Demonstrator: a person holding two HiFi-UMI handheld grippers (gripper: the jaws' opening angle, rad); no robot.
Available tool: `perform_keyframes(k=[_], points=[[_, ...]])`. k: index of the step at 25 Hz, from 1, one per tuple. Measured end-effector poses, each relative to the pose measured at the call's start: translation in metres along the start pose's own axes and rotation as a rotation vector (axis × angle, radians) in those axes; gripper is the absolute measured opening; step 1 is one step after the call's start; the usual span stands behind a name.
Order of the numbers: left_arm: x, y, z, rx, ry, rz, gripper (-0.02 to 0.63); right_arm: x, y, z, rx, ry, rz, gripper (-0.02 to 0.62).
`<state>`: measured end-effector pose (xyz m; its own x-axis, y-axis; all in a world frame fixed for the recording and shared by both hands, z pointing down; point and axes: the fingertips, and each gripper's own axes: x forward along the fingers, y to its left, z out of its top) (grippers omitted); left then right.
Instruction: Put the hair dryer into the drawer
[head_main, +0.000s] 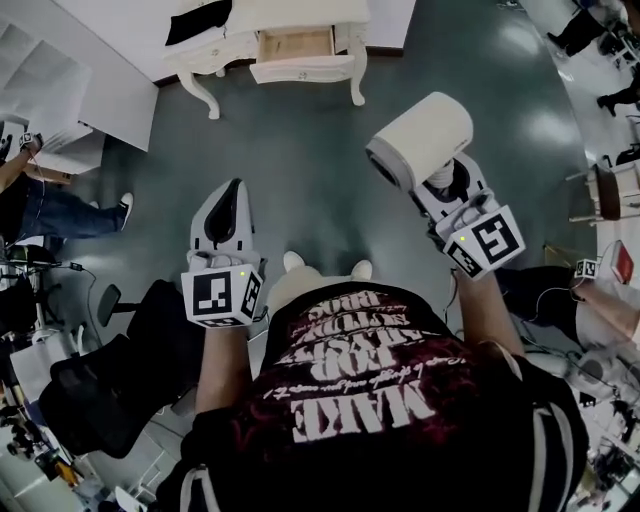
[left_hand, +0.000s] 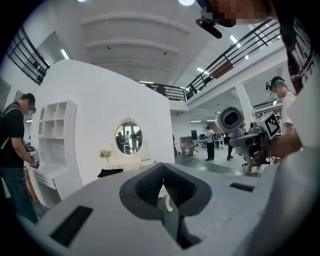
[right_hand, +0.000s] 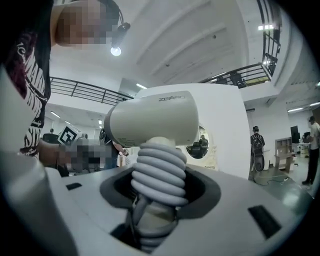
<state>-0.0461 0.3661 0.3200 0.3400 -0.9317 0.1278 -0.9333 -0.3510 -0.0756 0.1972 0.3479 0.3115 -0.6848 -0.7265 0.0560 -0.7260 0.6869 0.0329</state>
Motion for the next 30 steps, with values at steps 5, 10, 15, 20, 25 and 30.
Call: perform_keyframes(k=[5,10,15,20,25,30], points=[[-0.010,-0.004,-0.002,0.018,0.015,0.036,0.005,-0.010,-0.004,0.002,0.007,-0.036,0.017,0.212],[-0.002,-0.005,0.003,0.029,0.017,0.021,0.005,-0.006,-0.009,0.006,0.014,-0.040,0.017,0.212],[0.013,0.001,0.004,0.025,0.026,-0.013,0.005,0.005,-0.015,0.014,0.007,-0.025,-0.008,0.212],[0.051,0.024,0.001,0.014,0.024,-0.038,0.005,0.035,-0.034,0.007,0.018,-0.001,-0.033,0.212],[0.117,0.050,-0.011,0.018,0.015,-0.067,0.005,0.084,-0.073,-0.014,0.054,0.009,-0.066,0.212],[0.150,0.075,0.000,0.020,-0.001,-0.094,0.005,0.114,-0.087,-0.006,0.063,0.013,-0.092,0.212]])
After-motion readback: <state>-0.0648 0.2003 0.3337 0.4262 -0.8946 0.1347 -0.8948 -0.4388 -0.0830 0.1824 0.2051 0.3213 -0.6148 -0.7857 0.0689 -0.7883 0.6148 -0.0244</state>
